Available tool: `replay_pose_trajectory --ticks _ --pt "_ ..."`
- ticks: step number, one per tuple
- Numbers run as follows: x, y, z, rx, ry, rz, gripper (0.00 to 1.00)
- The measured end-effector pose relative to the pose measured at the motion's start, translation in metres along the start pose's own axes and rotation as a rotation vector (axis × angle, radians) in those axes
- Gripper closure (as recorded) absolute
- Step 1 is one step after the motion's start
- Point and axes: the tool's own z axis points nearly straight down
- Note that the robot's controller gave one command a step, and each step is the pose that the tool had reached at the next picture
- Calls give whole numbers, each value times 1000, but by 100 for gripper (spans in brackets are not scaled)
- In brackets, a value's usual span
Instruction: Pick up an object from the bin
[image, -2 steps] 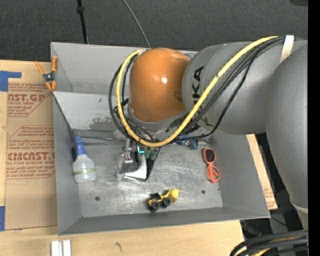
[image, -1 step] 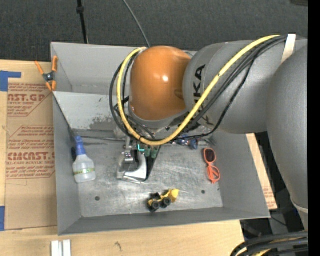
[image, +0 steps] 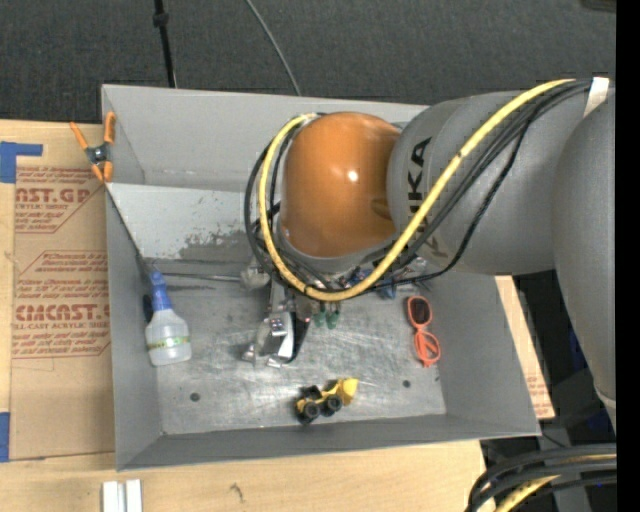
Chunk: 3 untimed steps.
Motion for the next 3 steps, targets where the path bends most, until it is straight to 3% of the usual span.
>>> replay_pose_trajectory --ticks 1,2,3 --pt "-5 -27 29 4 4 -137 0" --pt "12 -53 53 1 3 -114 0" --pt "14 -106 87 -4 -58 -327 100"
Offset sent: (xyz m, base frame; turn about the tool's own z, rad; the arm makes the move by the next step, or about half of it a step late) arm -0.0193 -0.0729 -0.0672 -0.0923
